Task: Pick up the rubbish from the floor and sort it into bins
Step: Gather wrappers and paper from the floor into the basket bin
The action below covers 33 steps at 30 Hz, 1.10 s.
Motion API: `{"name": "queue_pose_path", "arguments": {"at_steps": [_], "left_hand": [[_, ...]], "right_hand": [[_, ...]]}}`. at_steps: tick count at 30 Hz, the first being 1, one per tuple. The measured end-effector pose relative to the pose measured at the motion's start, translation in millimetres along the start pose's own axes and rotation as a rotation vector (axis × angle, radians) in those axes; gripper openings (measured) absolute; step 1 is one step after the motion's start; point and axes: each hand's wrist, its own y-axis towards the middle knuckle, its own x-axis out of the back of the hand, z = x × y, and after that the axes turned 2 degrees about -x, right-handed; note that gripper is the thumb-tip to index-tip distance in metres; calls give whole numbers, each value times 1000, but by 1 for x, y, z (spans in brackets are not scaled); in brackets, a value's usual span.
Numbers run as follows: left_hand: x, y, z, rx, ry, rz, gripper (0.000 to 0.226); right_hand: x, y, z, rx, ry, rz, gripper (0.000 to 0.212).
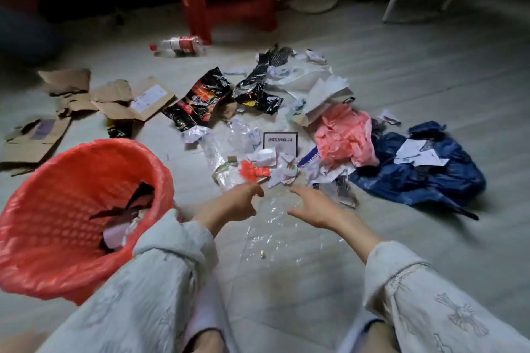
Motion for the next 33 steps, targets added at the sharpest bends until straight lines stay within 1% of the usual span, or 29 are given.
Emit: {"name": "queue_pose_path", "arguments": {"at_steps": [3,6,9,11,12,13,15,16,18,19,22,23,24,27,28,30,31,33], "left_hand": [[-33,30,19,-18,128,76,64],[-75,55,34,-77,326,151,94],[-114,64,30,-104,433,228,122],[-136,65,29,-198,519,202,138],[-146,65,32,-206,537,181,143],[-156,67,39,-222,554,144,143],[-169,72,48,-238,565,139,133],[-171,72,49,-277,590,110,120],[-171,71,47,-327,602,-46,89],[-172,69,46,-321,589,-103,80],[-179,61,44,-284,530,-189,66],[-180,58,45,-270,516,-179,64],[-179,57,45,-252,514,-160,63],[-172,58,44,-160,477,-97,58],[-167,59,43,-133,420,-73,52],[-156,66,44,-121,285,-60,38],[-150,71,45,-115,251,-54,37],[-136,80,48,-133,154,-56,40]], "right_hand": [[-33,15,-38,-59,-56,57,71],[-66,28,-70,-169,-194,135,97],[-101,35,-91,-286,-290,187,118],[-119,37,-95,-302,-307,171,126],[-125,38,-96,-302,-314,149,127],[-129,39,-97,-304,-316,129,128],[-133,41,-97,-301,-312,111,126],[-135,40,-97,-296,-315,102,123],[-139,33,-93,-279,-316,82,112],[-143,30,-91,-273,-318,77,106],[-152,20,-83,-243,-328,24,96],[-156,20,-84,-222,-323,-13,92],[-159,21,-86,-189,-343,-44,82],[-156,26,-85,-73,-324,-200,32],[-152,29,-83,-48,-297,-220,24],[-137,36,-83,-58,-210,-194,18],[-127,40,-81,-85,-143,-154,14],[-113,49,-84,-129,-36,-101,16]]}}
